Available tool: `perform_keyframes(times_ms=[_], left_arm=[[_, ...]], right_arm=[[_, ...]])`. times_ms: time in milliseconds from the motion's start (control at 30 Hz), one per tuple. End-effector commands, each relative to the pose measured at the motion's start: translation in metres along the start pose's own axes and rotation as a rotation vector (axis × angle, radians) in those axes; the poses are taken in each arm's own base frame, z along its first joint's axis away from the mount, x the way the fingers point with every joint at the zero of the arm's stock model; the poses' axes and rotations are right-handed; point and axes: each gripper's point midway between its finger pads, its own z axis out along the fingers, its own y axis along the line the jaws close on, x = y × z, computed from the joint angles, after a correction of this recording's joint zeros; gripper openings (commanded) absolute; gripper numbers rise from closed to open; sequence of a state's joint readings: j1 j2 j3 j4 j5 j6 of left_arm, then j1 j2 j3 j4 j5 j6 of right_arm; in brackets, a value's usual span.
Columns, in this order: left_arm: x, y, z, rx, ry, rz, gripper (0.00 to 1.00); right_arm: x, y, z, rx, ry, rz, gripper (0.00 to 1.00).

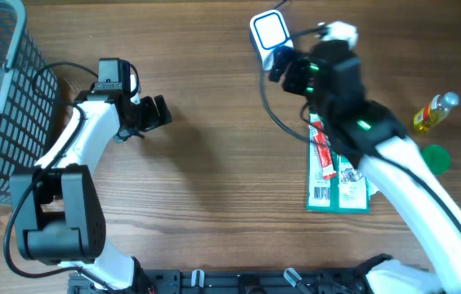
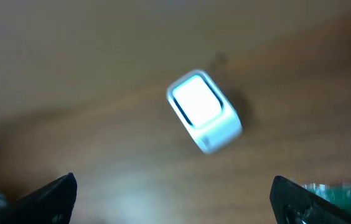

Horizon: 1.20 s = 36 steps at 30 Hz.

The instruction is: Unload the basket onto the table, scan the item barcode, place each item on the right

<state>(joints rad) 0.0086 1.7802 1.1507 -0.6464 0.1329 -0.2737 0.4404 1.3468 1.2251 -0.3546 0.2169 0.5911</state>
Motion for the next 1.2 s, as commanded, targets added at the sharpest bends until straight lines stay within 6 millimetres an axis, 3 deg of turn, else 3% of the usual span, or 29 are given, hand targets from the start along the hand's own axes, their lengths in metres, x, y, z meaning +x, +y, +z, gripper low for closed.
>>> perform_keyframes(times_ms=[0, 133, 267, 333, 433, 500, 567, 700, 900, 1033, 1167], left_arm=[[0.002, 0.0, 0.0, 0.01, 0.005, 0.013, 1.0], [0.002, 0.0, 0.0, 0.01, 0.005, 0.013, 1.0], [0.002, 0.0, 0.0, 0.01, 0.005, 0.013, 1.0], [0.002, 0.0, 0.0, 0.01, 0.005, 0.013, 1.0], [0.002, 0.0, 0.0, 0.01, 0.005, 0.013, 1.0], [0.002, 0.0, 0.0, 0.01, 0.005, 0.013, 1.0], [0.002, 0.0, 0.0, 0.01, 0.005, 0.013, 1.0], [0.002, 0.0, 0.0, 0.01, 0.005, 0.013, 1.0], [0.002, 0.0, 0.0, 0.01, 0.005, 0.013, 1.0], [0.002, 0.0, 0.0, 0.01, 0.005, 0.013, 1.0], [0.002, 0.0, 0.0, 0.01, 0.005, 0.013, 1.0]], right_arm=[[-0.055, 0.014, -0.079, -0.116, -0.179, 0.062, 1.0], [-0.088, 0.017, -0.151, -0.214, -0.322, 0.1, 1.0], [-0.104, 0.011, -0.201, -0.262, -0.423, 0.126, 1.0], [-0.112, -0.017, -0.228, -0.166, -0.51, 0.167, 1.0], [-0.1, -0.045, -0.257, -0.095, -0.521, 0.177, 1.0], [-0.077, -0.064, -0.263, -0.037, -0.456, 0.148, 1.0], [-0.053, -0.095, -0.272, 0.081, -0.406, 0.126, 1.0], [-0.004, -0.111, -0.295, 0.015, -0.28, 0.114, 1.0], [0.008, -0.126, -0.308, -0.044, -0.41, 0.155, 1.0], [0.014, -0.134, -0.29, -0.021, -0.496, 0.135, 1.0], [0.006, -0.12, -0.273, -0.071, -0.637, -0.033, 1.0]])
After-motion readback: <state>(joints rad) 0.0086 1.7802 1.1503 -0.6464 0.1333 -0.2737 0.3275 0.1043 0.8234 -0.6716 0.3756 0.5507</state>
